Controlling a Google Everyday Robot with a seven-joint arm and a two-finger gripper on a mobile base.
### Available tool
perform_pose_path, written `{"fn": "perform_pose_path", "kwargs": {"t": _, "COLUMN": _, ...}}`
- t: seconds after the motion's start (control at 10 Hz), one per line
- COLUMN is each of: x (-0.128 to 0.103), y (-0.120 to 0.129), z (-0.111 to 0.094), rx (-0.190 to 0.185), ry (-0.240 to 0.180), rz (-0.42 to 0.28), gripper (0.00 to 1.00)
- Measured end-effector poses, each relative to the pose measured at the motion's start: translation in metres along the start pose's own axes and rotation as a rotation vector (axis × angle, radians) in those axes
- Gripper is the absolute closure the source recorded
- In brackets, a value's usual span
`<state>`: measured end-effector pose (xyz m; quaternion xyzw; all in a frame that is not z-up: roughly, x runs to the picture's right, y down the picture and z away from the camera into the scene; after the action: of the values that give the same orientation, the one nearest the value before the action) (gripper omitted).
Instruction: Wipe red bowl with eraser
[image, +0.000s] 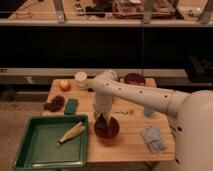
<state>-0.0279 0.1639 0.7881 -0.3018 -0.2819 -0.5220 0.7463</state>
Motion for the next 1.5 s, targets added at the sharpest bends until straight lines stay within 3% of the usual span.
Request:
{"fn": "perform_pose_path", "kwargs": {"t": 0.3, "x": -0.022, "y": 0.003, "z": 0.004, "rx": -0.015, "ry": 0.005, "rz": -0.033, "gripper": 1.00}}
{"fn": "perform_pose_path", "kwargs": {"t": 0.5, "x": -0.028, "y": 0.023, "z": 0.000, "rx": -0.014, "ry": 0.018, "rz": -0.013, "gripper": 1.00}}
{"fn": "perform_pose_path", "kwargs": {"t": 1.1, "x": -0.010, "y": 0.077, "z": -0.013, "rx": 0.005, "ry": 0.047, "rz": 0.110, "gripper": 1.00}}
{"fn": "perform_pose_path", "kwargs": {"t": 1.4, "x": 0.009, "y": 0.075, "z": -0.017, "rx": 0.015, "ry": 0.053, "rz": 0.141, "gripper": 1.00}}
{"fn": "perform_pose_path", "kwargs": {"t": 1.5, "x": 0.013, "y": 0.063, "z": -0.017, "rx": 0.018, "ry": 0.050, "rz": 0.125, "gripper": 1.00}}
